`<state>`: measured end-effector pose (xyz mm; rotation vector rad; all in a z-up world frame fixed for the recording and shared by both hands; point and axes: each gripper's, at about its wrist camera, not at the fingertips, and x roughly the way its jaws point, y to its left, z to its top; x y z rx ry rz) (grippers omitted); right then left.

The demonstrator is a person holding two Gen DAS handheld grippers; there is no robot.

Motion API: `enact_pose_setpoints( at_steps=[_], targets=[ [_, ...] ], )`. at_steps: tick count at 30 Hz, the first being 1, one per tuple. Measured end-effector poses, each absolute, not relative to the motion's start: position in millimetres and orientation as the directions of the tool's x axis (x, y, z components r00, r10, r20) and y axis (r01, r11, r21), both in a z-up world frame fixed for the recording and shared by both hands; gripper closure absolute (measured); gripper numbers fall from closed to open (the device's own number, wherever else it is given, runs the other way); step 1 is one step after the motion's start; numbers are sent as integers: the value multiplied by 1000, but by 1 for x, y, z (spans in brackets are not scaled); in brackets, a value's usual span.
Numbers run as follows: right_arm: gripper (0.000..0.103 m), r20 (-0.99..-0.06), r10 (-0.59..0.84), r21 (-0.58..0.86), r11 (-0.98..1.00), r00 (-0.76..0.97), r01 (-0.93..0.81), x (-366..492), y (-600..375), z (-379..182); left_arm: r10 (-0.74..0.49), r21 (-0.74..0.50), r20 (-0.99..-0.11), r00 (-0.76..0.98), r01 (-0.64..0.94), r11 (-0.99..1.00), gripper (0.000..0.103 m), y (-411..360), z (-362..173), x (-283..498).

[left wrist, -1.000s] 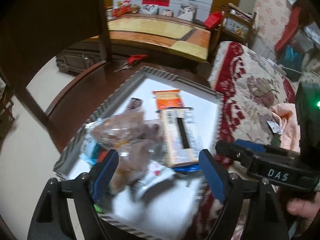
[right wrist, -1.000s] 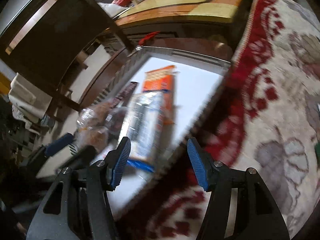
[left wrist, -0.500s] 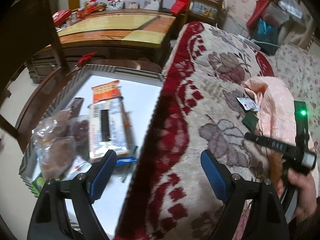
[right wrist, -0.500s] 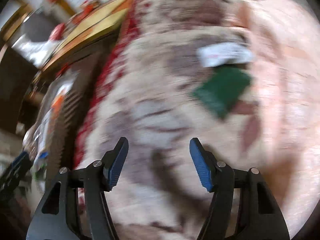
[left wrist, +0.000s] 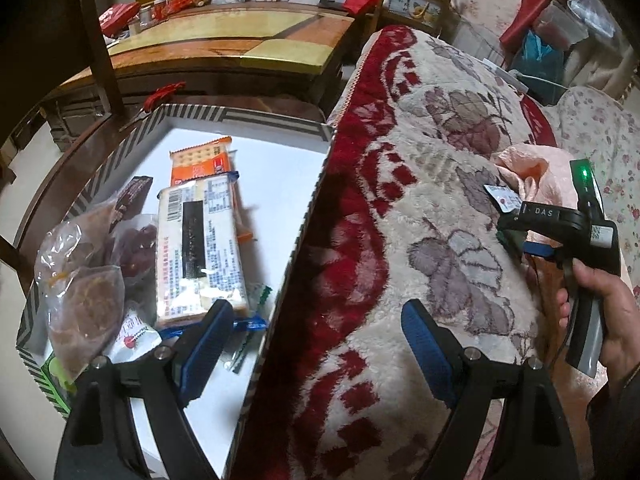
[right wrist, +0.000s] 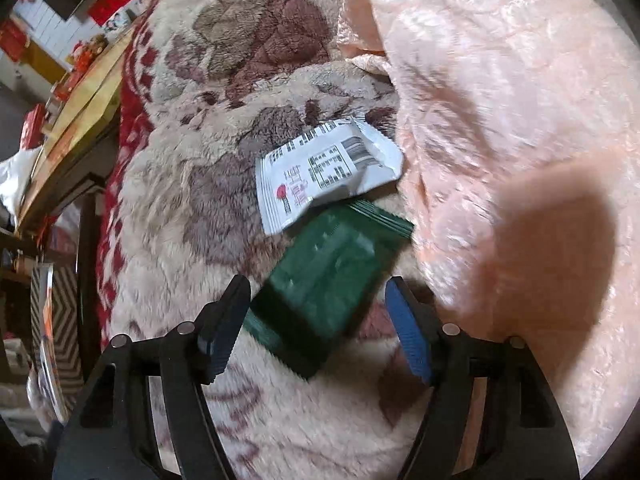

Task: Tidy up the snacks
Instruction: 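Move both tools back to the blanket and grasp the green packet with the right tool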

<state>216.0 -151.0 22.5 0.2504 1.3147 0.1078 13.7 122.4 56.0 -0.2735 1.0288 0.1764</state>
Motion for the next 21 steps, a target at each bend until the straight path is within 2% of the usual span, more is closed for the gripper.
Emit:
enact_pose_setpoints(
  at_steps=[5,8,11,13,14,21],
  targets=[
    [35,-944,206,226,973,258,48,220,-150,15,15,-138,-865,501,-268,954,16,123,53,16],
    [50,-942,211,214,977,262,-16,216,-151,15,7,-145,-863,504,-261,954,16,120,54,18],
    [60,-934,242,235,970,263,-57,204,-165,18,-2,-146,-857,516,-239,960,16,110,60,23],
    [63,-921,281,266,960,270,-90,193,-173,22,-17,-149,-849,528,-208,967,16,100,64,31],
    [70,-917,295,277,955,269,-105,187,-177,22,-27,-149,-845,535,-187,971,16,93,66,37],
    [74,-911,338,298,936,236,-187,154,-194,24,-161,-207,-838,522,-32,978,16,32,68,95]
  ],
)
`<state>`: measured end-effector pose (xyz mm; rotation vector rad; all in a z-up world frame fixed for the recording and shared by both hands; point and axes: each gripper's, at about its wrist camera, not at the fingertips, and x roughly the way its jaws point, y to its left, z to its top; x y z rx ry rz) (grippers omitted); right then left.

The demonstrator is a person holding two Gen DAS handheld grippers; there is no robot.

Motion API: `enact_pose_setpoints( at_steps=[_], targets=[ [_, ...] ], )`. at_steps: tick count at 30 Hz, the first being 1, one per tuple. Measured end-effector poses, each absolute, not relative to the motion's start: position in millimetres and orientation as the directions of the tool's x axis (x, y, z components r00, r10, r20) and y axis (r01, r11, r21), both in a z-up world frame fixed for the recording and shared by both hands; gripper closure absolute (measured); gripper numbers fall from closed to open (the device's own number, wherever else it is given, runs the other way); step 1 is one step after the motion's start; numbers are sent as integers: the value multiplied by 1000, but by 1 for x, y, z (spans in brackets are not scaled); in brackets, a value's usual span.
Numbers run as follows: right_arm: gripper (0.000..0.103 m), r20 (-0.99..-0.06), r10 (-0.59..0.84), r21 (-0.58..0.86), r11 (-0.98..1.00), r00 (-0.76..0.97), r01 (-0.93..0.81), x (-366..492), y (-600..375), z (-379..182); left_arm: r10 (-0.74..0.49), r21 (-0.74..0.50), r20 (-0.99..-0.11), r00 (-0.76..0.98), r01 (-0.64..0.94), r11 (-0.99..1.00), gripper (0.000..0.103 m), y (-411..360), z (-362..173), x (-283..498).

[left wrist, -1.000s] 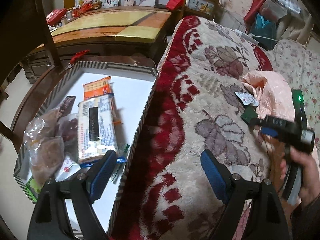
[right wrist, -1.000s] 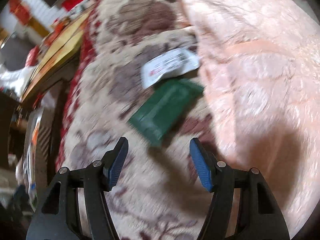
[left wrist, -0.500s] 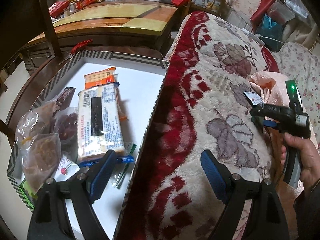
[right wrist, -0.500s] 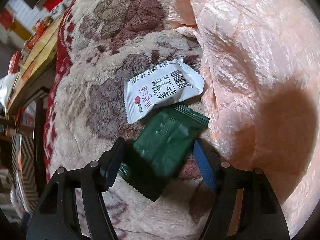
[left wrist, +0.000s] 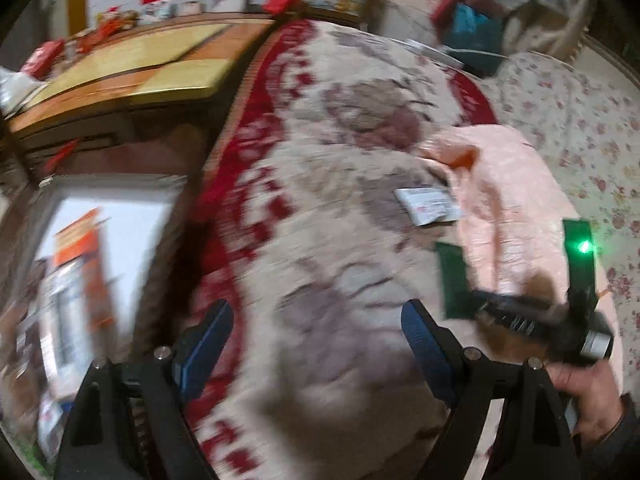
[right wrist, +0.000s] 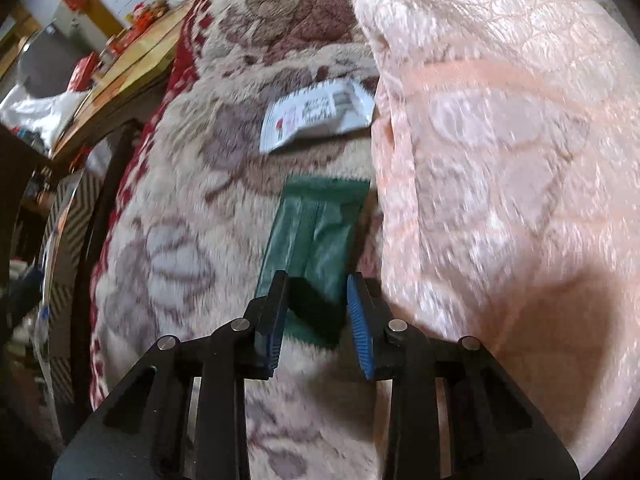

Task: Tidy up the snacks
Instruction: 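Move both tools back to the blanket and grasp the green packet with the right tool, then grasp the white packet with red logo with the left tool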

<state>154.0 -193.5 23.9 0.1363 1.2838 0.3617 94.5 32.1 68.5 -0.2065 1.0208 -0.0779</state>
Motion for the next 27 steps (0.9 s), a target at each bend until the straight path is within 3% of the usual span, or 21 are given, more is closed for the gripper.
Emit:
enact_pose_setpoints(
  at_steps=[3,4,5,7,15,17,27],
  targets=[
    [73,-898,348,314,935,268,-164,154,-201,27,-188,-221,-845,501,-7,975,16,8,66,116],
    [68,-890,347,319,937,295,-141,156,-204,29,-187,-217,-846,499,-3,976,16,2,65,121],
    [51,-884,349,330,937,311,-114,158,-208,30,-186,-215,-847,498,-1,977,16,-3,65,126],
    [41,-876,382,376,923,294,-82,164,-209,27,-186,-214,-849,494,1,977,16,-11,64,137],
    [42,-906,314,271,946,285,-181,174,-175,14,-209,-208,-866,454,54,977,16,-37,53,182],
    [60,-904,303,242,944,301,-225,170,-176,13,-221,-199,-867,447,97,975,16,-47,49,194],
    [60,-882,384,308,909,275,-282,157,-204,13,-269,-104,-881,389,395,913,15,-91,22,238]
  ],
)
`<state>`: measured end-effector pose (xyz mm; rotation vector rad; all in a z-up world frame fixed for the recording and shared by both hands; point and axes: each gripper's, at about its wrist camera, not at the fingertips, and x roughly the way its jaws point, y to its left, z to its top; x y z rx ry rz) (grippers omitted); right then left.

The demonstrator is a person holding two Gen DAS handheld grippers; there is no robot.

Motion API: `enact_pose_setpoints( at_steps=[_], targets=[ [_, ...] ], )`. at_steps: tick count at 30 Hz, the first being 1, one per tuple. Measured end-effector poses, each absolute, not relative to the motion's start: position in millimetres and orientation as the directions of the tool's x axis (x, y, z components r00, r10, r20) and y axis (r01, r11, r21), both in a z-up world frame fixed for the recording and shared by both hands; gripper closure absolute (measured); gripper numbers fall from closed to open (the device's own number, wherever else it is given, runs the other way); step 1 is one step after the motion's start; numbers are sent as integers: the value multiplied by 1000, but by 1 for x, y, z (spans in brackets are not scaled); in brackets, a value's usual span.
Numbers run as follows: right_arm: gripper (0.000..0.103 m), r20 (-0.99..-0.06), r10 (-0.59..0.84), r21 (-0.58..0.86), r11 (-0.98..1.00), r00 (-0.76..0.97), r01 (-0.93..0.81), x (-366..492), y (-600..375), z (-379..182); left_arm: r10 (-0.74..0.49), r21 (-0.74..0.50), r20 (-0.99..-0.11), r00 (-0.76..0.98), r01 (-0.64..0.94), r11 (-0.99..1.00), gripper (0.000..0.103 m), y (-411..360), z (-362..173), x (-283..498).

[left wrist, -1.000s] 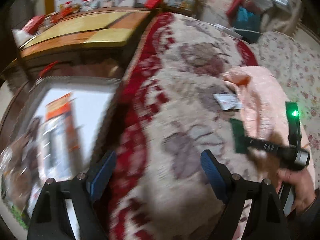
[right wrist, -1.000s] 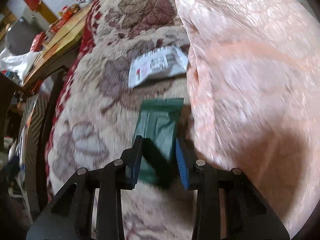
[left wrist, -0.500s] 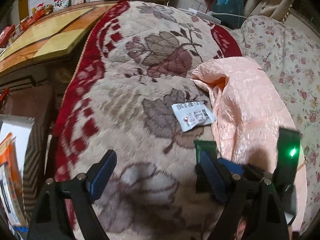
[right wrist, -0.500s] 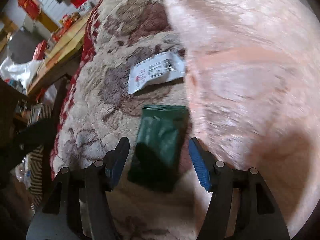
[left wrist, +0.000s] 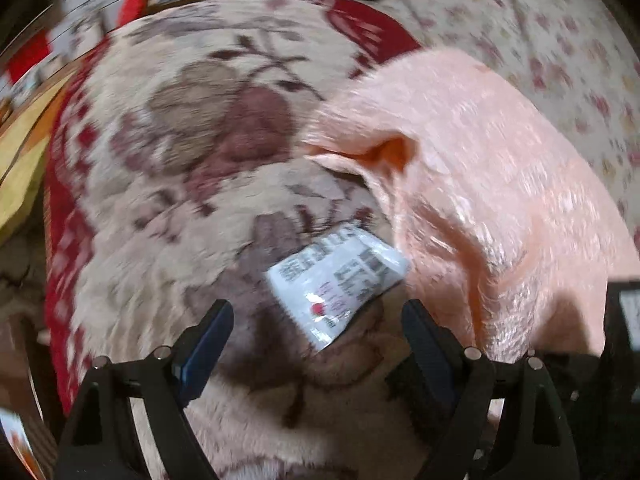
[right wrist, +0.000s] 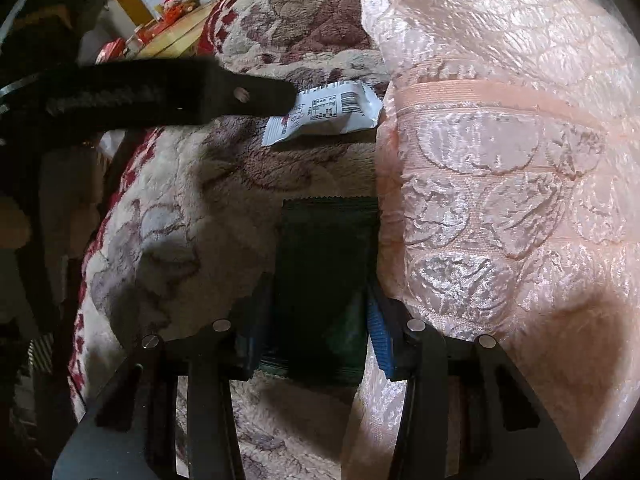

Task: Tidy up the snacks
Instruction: 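Grasp the white packet with red logo with the left tool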

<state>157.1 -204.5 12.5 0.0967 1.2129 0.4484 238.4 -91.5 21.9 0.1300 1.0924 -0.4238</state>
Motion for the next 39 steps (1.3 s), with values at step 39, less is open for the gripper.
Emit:
enact_pose_setpoints(
  at_steps=[39],
  targets=[
    [60,-852,421,333,894,312,-298,163,-216,13,-250,-64,-900,357,458,887,36,-125,-8,271]
  ],
)
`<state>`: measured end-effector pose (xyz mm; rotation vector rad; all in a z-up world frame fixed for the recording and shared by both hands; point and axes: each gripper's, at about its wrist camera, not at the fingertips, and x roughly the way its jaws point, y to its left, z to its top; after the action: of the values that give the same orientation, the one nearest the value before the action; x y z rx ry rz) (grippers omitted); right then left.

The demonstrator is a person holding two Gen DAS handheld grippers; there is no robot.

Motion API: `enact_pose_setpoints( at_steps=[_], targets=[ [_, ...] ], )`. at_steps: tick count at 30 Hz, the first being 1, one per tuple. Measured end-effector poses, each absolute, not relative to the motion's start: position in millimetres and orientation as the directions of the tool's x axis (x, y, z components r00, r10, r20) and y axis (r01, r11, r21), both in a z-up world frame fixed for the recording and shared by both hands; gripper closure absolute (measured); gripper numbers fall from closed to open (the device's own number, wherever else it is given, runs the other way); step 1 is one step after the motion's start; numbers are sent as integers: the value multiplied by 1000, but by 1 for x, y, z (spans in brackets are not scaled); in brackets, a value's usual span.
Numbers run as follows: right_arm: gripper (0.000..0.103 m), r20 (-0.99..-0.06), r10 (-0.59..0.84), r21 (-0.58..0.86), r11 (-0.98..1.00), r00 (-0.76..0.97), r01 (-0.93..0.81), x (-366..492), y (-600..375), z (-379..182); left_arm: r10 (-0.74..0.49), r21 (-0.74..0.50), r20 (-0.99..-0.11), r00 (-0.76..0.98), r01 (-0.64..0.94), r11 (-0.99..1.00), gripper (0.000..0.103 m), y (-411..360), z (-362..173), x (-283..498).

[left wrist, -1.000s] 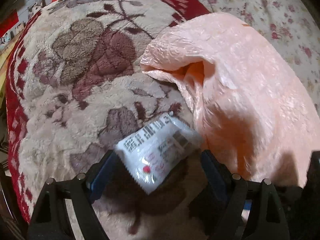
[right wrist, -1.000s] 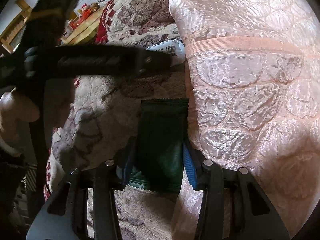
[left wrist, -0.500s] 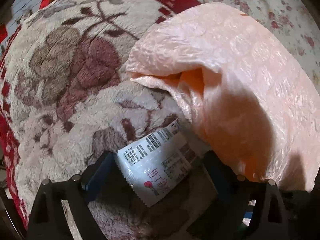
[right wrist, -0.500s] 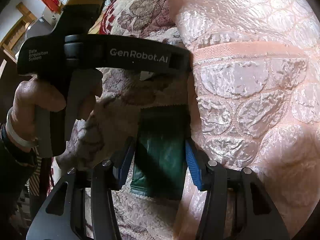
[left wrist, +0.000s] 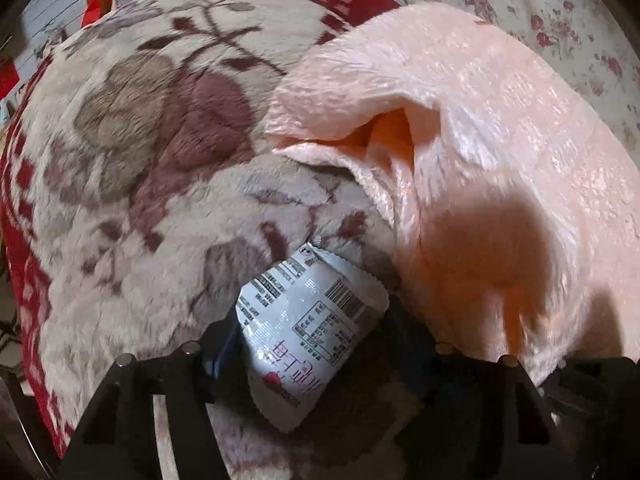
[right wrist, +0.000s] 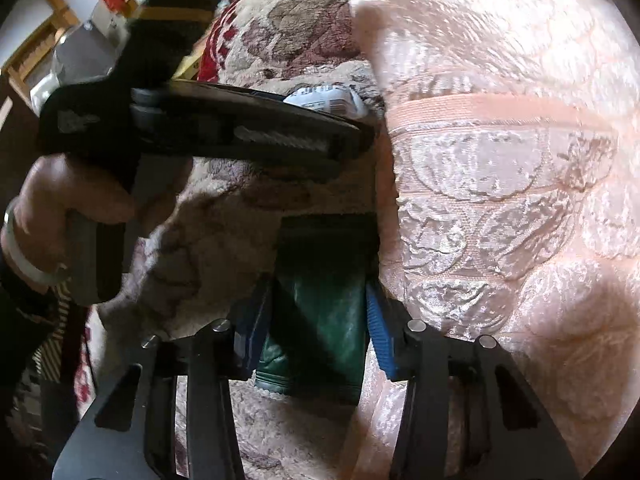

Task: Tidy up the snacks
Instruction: 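Grasp the white packet with red logo with the left tool, then carry the white packet and green packet over the white tray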

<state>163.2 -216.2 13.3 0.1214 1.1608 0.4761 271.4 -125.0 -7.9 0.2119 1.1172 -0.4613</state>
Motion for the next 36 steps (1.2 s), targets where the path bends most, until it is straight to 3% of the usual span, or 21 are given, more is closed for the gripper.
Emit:
enact_pose_setpoints(
  at_steps=[24,36],
  targets=[
    [63,-836,455,351,873,306,-339,112,-206,54,-220,-181,-849,481,126,975,36,0,49,124],
    [63,-822,491,351,836,288,-422,90,-150,79,-110,-130,-823,558,4,991,36,41,75,54]
  ],
)
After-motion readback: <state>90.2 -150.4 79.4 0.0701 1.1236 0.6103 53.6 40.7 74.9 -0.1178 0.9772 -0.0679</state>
